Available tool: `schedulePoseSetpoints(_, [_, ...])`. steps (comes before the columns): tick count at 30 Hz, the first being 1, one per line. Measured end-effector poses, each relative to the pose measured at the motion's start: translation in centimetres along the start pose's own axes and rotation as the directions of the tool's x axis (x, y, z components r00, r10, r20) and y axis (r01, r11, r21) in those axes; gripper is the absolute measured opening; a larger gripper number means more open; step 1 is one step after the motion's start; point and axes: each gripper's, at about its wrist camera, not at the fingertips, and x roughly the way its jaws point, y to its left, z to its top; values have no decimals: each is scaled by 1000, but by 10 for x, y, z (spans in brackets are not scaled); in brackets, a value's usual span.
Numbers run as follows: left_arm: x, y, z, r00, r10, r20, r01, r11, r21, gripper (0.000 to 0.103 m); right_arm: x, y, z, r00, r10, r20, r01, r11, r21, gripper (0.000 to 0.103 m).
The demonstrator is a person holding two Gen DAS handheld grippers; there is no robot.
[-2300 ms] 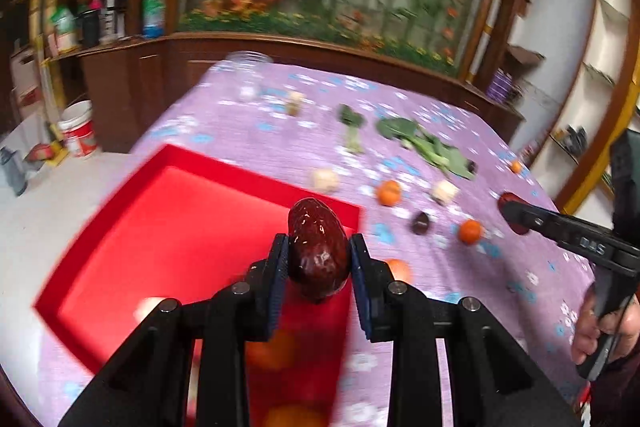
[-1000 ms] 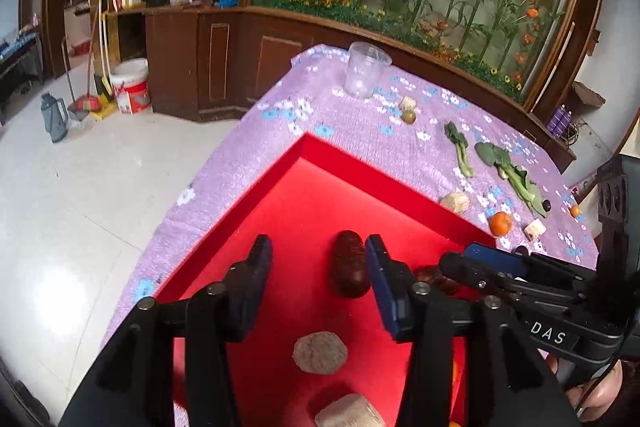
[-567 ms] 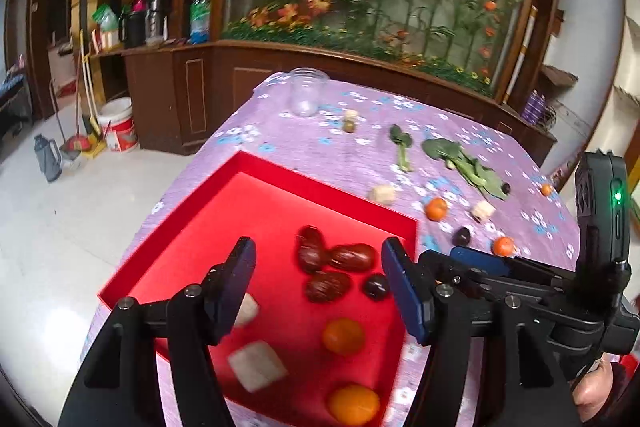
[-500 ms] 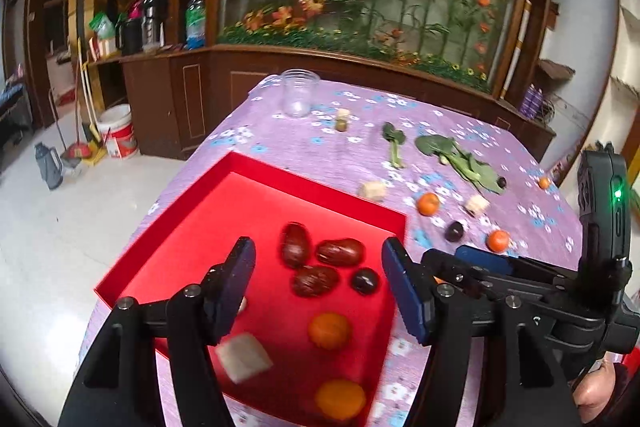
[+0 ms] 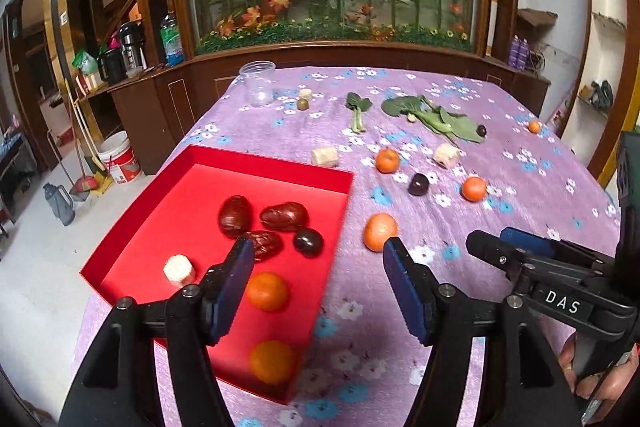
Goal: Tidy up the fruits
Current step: 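Move both open tools from the tray toward the loose oranges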
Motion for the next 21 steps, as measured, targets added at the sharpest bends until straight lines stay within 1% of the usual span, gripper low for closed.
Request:
schedulePoseSetpoints(2, [-1, -7, -2, 1000, 1, -1, -1, 1000, 14, 71, -4, -5, -3, 1000, -3, 8, 3, 1000, 0, 62])
schedulePoseSetpoints(10, [3, -23, -9, 1000, -20, -23, 20, 999, 41, 72, -18, -19, -10, 999, -17, 35, 17, 1000, 11, 63])
schedulePoseSetpoints(15, [12, -15, -12, 998, -41, -53, 42, 999, 12, 72, -14, -24, -12, 999, -24, 23, 24, 1000, 21, 63])
schedulePoseSetpoints(19, [17, -7, -15, 995, -80, -55, 79, 997, -27, 72, -12, -33, -11, 999, -37, 17, 36, 999, 37, 63])
schedulePoseSetpoints(21, [19, -6, -15, 991, -126, -51, 124, 992, -34, 72, -9, -37, -11, 999, -43, 11, 42, 998, 51, 64])
